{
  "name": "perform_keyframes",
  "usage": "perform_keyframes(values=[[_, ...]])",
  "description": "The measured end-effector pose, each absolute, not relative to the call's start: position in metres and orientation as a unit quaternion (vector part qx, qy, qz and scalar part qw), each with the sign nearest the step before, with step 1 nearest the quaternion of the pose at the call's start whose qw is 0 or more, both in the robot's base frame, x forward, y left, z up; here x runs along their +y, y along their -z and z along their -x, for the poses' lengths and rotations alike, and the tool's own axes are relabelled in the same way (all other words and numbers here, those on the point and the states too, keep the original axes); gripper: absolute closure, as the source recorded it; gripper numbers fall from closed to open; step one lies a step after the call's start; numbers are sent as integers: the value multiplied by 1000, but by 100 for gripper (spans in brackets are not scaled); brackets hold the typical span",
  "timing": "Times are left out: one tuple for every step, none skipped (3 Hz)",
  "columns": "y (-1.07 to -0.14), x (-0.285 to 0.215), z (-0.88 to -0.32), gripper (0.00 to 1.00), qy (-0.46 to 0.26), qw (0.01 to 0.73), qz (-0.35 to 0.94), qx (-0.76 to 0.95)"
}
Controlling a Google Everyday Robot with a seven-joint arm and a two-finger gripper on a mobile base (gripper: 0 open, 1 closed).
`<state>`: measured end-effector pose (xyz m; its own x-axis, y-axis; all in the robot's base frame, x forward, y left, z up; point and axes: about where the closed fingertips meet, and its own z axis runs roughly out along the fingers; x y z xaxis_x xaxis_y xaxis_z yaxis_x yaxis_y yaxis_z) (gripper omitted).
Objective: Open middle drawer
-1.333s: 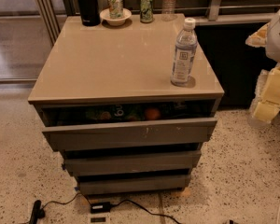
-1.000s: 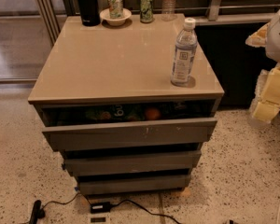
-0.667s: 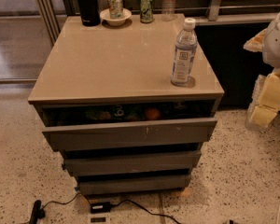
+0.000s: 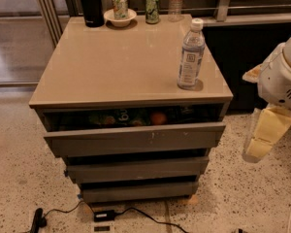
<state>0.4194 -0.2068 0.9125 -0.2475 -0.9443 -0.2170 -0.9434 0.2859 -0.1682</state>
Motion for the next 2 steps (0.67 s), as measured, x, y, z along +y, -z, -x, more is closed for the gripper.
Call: perform_keyframes(values=[[-873, -204, -412, 0, -22, 148, 591, 793], [-829, -201, -407, 0, -60, 175, 582, 792]])
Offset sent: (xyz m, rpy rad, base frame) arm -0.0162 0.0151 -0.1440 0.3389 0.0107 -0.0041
